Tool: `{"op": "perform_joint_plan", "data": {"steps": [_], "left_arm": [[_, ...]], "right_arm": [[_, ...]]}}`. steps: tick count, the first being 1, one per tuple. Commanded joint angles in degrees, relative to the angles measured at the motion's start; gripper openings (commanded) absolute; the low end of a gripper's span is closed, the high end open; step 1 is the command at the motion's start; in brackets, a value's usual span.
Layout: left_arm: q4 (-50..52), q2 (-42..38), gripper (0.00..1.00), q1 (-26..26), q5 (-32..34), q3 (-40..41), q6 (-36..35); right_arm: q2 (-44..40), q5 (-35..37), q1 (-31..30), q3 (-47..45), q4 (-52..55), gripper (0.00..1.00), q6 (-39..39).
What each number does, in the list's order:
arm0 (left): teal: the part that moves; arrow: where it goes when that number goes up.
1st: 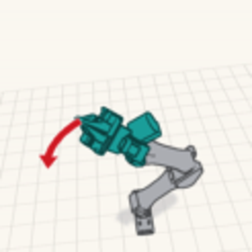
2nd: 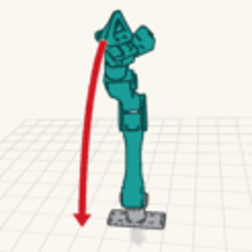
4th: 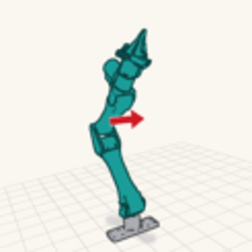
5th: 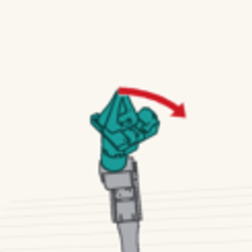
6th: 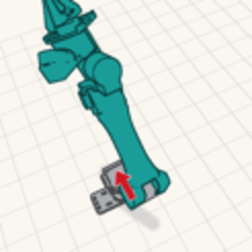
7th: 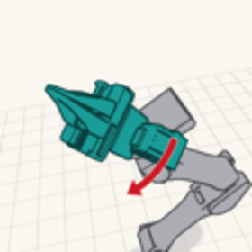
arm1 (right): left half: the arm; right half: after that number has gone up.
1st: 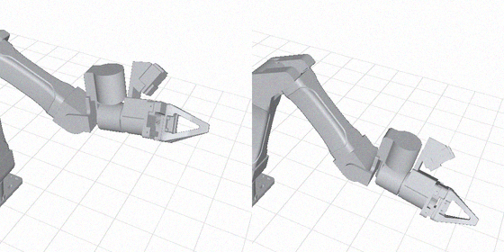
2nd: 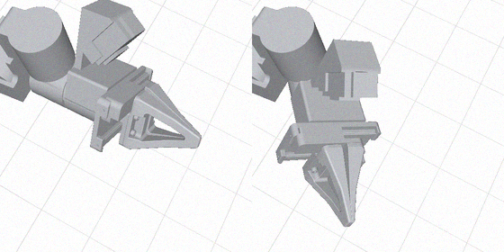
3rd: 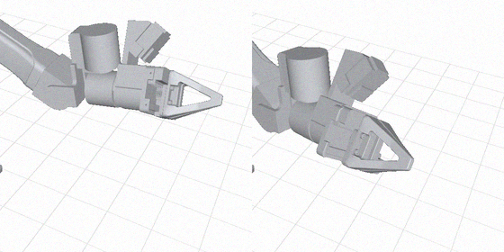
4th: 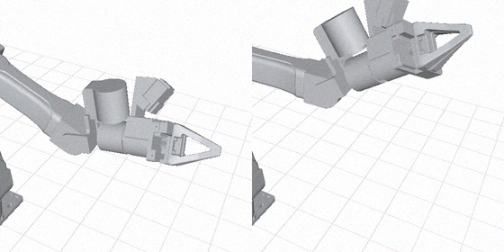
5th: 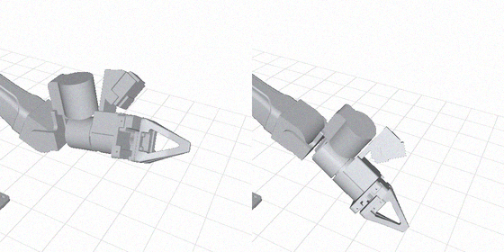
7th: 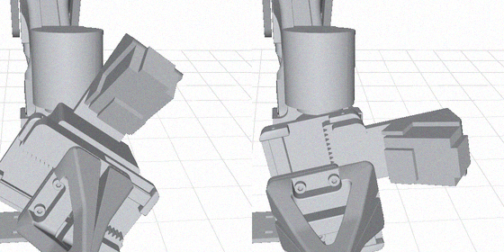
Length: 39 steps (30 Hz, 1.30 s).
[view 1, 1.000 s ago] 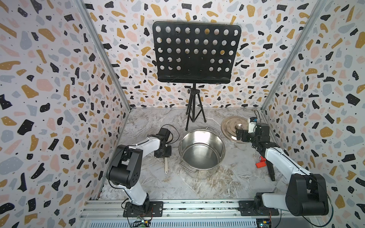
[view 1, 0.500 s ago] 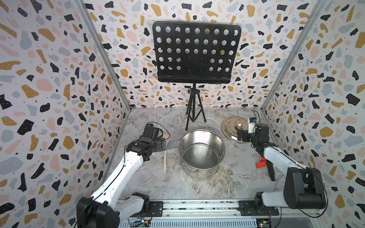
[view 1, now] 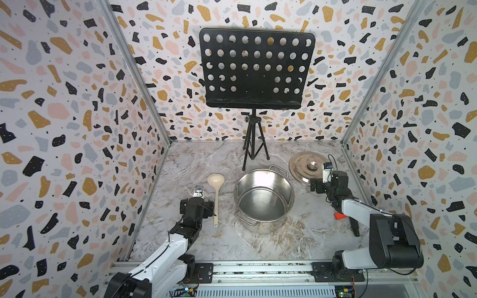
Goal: Stir the soup with a spoon
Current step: Reset both arms
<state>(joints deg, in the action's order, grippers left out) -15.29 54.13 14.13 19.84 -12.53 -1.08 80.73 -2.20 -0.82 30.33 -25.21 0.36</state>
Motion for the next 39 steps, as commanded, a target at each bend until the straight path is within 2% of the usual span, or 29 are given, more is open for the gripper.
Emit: {"op": "perform_joint_plan", "data": {"steps": [1,7,9,10,12,14,20,22,25,39], "left_arm": [[-17.4,4.5,0.99,-1.4,-4.2,-0.3,-3.7],[-24.0,12.7,0.99,-4.2,-9.5,-2.9,-5.1],[-25.3,13.9,0.99,-4.8,-12.2,-3.0,-4.4],[-26.5,14.5,0.99,-5.1,-13.4,-2.8,-3.7],[-27.8,15.8,0.99,-5.2,-14.9,-2.5,-4.2],[-29.5,18.5,0.99,-5.7,-16.0,-3.0,-4.5],[-36.6,26.9,1.00,-6.5,-15.9,-3.3,-4.3],[-30.3,26.0,0.99,-7.9,-16.9,-5.8,-2.8],[-29.6,27.0,0.99,-10.8,-18.9,-7.0,-0.2],[-29.6,26.5,0.99,-10.8,-18.2,-6.8,0.0]], "right_arm": [[1.3,0.9,0.2,-5.0,-11.5,1.00,1.7],[6.3,4.4,0.1,-10.2,-26.3,1.00,0.5],[5.4,4.5,0.1,-9.3,-22.4,1.00,0.5],[6.3,4.1,0.1,-9.8,-25.1,1.00,0.7],[5.8,4.1,0.1,-9.0,-22.3,1.00,0.6],[6.5,4.0,0.1,-9.2,-23.8,1.00,0.6],[6.4,4.1,0.2,-9.2,-23.7,1.00,0.7],[6.4,4.2,0.2,-8.9,-23.0,1.00,0.5],[6.6,4.2,0.1,-8.6,-22.9,1.00,0.5],[5.8,4.0,0.2,-9.7,-24.2,1.00,0.6]]}}
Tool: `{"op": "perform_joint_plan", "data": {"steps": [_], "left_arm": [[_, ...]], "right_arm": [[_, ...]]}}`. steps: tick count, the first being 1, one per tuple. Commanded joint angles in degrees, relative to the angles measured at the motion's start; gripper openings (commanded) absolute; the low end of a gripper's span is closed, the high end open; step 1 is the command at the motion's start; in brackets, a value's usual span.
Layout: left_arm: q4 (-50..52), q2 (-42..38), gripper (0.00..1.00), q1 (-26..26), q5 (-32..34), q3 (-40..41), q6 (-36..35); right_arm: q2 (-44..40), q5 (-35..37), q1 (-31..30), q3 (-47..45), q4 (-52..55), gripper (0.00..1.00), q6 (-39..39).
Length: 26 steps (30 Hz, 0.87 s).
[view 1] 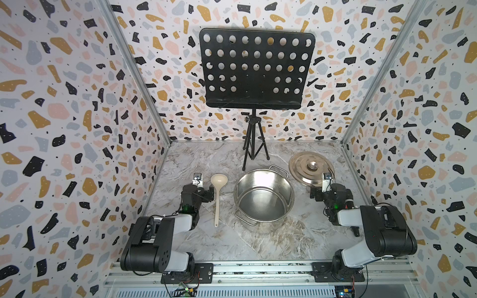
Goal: Stir the soup with a spoon
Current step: Reset both arms
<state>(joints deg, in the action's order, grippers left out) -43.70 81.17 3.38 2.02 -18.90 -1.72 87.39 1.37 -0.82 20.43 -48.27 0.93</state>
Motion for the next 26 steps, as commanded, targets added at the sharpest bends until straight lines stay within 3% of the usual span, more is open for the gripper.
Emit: {"op": "perform_joint_plan", "data": {"steps": [1,26], "left_arm": [[-1.3,-0.5,0.99,0.0,-0.4,-0.4,0.6],[-1.4,-0.4,0.99,0.0,-0.5,-0.4,0.6]], "right_arm": [[-0.8,0.4,0.1,0.2,-1.1,1.00,0.1],[-0.8,0.3,0.1,0.2,-1.1,1.00,0.1]]}}
